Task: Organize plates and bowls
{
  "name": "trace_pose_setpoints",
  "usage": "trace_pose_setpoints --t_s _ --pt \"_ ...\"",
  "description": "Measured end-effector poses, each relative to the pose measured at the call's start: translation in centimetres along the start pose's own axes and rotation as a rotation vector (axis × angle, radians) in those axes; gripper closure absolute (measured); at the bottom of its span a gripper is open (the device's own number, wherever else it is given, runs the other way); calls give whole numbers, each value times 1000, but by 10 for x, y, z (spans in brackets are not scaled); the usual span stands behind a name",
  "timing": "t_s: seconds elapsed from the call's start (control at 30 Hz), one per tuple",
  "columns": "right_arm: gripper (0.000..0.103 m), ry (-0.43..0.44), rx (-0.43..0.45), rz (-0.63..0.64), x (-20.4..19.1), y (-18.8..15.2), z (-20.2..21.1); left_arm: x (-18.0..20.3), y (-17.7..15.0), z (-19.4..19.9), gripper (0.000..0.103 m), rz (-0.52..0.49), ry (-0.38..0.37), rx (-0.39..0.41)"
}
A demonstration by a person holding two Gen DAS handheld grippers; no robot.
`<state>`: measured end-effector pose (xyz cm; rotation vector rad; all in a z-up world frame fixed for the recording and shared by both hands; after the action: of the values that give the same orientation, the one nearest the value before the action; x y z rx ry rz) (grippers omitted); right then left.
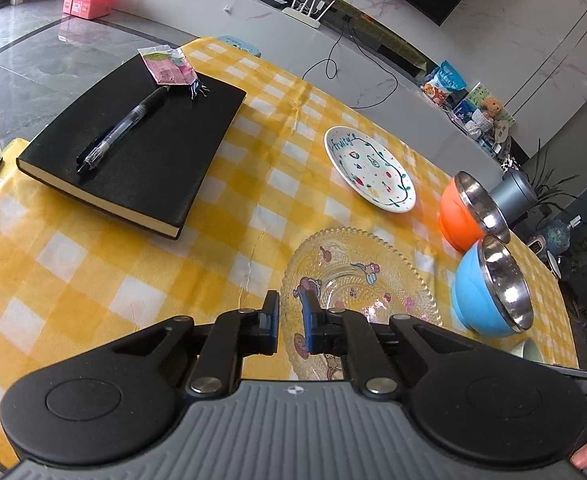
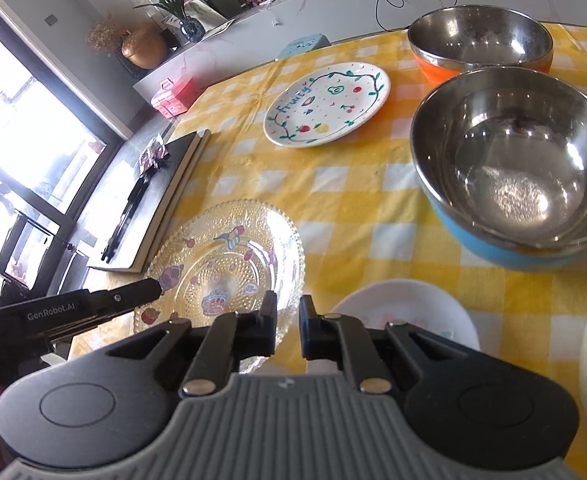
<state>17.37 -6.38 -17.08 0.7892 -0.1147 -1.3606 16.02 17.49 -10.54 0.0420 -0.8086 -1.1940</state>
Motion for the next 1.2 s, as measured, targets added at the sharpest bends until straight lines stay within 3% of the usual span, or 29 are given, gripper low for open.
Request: trace_pose_setpoints --t_s 0.2,0.43,0.87,1.2 --pt "94 43 -40 -65 -9 -43 17 -3 -24 23 91 -34 -9 -34" --pt "94 33 -83 -80 -14 -77 23 -19 -49 24 91 4 -15 -82" --pt "95 -35 -78 -40 -11 -84 27 -20 -66 8 92 -15 -2 -126" --pt "95 -38 -80 -35 -12 -86 28 -18 -65 7 90 -14 22 -143"
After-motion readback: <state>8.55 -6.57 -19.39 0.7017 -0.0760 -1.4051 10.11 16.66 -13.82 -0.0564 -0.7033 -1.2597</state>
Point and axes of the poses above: each gripper's, at about its wrist camera, not at the fingertips, and z roughly against the way its jaws point, x to its right, y to its top, the point moved 2 cm from there along -z, roughly the way its jaws point, and after that the axes turned 11 degrees about z, right-handed, at the moved point
